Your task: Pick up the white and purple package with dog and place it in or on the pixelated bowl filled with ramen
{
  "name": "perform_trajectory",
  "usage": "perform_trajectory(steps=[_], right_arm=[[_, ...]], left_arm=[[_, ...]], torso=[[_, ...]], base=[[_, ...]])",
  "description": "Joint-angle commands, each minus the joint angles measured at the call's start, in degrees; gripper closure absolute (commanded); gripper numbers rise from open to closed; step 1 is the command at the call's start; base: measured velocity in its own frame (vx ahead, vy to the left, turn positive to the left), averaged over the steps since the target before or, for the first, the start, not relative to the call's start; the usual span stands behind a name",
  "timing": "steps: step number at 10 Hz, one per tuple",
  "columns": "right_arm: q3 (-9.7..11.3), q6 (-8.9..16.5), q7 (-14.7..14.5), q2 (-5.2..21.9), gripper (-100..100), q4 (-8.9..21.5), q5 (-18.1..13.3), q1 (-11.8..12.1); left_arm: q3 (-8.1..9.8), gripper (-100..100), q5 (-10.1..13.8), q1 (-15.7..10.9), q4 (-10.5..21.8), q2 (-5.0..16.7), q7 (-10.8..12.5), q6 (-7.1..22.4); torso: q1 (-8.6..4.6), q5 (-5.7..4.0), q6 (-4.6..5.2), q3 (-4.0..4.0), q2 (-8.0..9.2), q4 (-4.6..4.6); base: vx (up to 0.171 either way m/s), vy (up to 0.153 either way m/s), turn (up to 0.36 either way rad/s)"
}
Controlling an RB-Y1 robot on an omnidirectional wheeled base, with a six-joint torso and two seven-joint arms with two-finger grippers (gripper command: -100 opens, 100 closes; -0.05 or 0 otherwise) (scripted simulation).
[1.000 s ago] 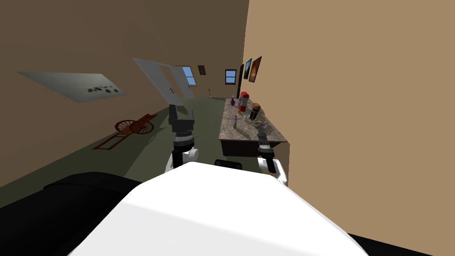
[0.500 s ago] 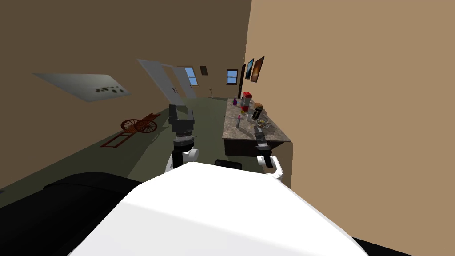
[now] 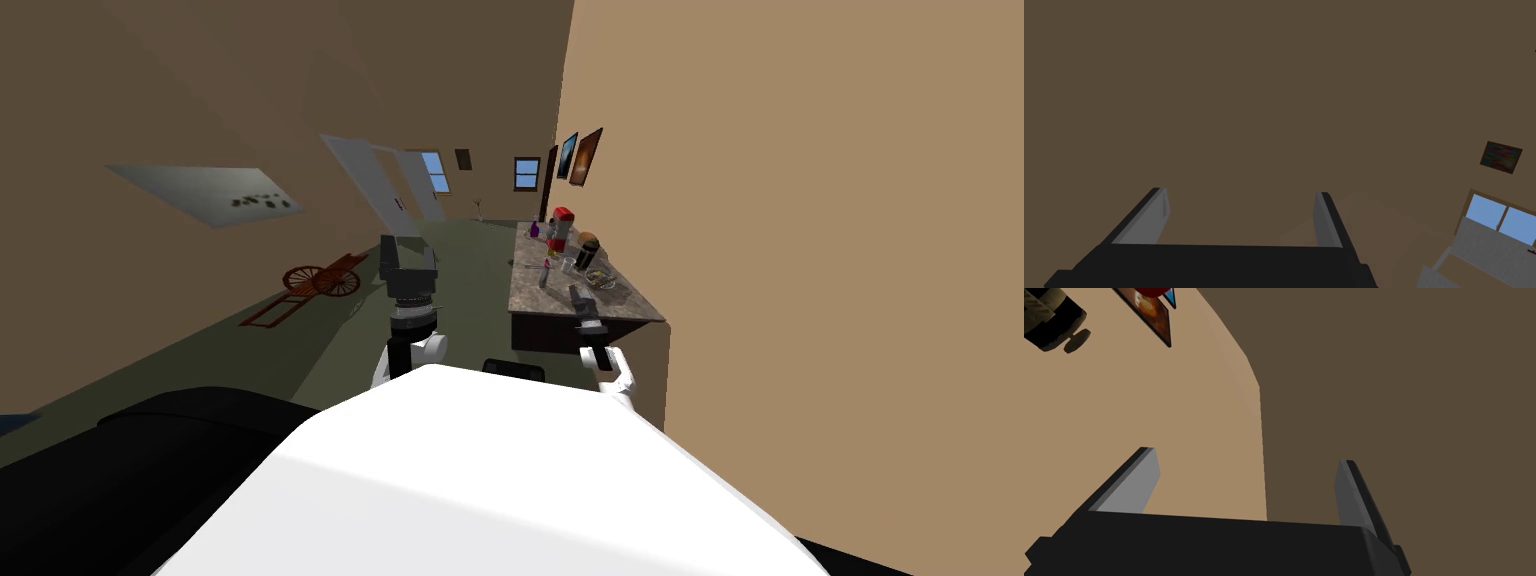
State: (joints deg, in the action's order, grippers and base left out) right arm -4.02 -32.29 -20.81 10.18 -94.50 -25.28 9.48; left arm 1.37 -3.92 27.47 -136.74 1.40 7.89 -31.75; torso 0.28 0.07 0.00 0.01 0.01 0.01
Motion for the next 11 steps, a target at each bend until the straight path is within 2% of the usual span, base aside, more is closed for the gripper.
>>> perform_trajectory(steps=[1,3,4,8,9,11], right_arm=[[-0.6,-0.3,-1.1,0.0,-100,1.8,-0.6,-0.7],[-2.6,-0.4,-4.4,0.0,-100,5.6,-2.8,-2.9],[-2.6,-0.4,-4.4,0.0,-100,6.1,-2.8,-2.9],[-7.2,0.2,-10.5,0.5,-100,13.4,-6.7,-6.6],[-7.2,0.2,-10.5,0.5,-100,13.8,-6.7,-6.6],[-9.6,0.8,-13.2,1.1,-100,17.2,-8.4,-8.1]], left_arm=[[0.00,0,0.0,0.0,0.0,0.0,0.0,0.0],[0.00,0,0.0,0.0,0.0,0.0,0.0,0.0],[0.00,0,0.0,0.0,0.0,0.0,0.0,0.0],[0.00,0,0.0,0.0,0.0,0.0,0.0,0.0],[0.00,0,0.0,0.0,0.0,0.0,0.0,0.0],[0.00,0,0.0,0.0,0.0,0.0,0.0,0.0]], torso=[[0.00,0.00,0.00,0.00,0.00,0.00],[-0.04,-0.01,0.01,-0.01,-0.02,-0.01],[0.07,0.02,0.00,0.01,0.01,0.00],[0.14,0.04,0.00,-0.01,-0.02,-0.01],[0.20,0.05,0.00,-0.07,-0.13,-0.02],[0.00,0.01,0.01,-0.05,-0.09,-0.02]], base=[[-0.002,0.055,0.019],[-0.005,0.084,0.063],[-0.006,0.078,0.022],[0.014,0.110,0.075],[0.039,0.100,0.024],[0.025,0.082,0.079]])
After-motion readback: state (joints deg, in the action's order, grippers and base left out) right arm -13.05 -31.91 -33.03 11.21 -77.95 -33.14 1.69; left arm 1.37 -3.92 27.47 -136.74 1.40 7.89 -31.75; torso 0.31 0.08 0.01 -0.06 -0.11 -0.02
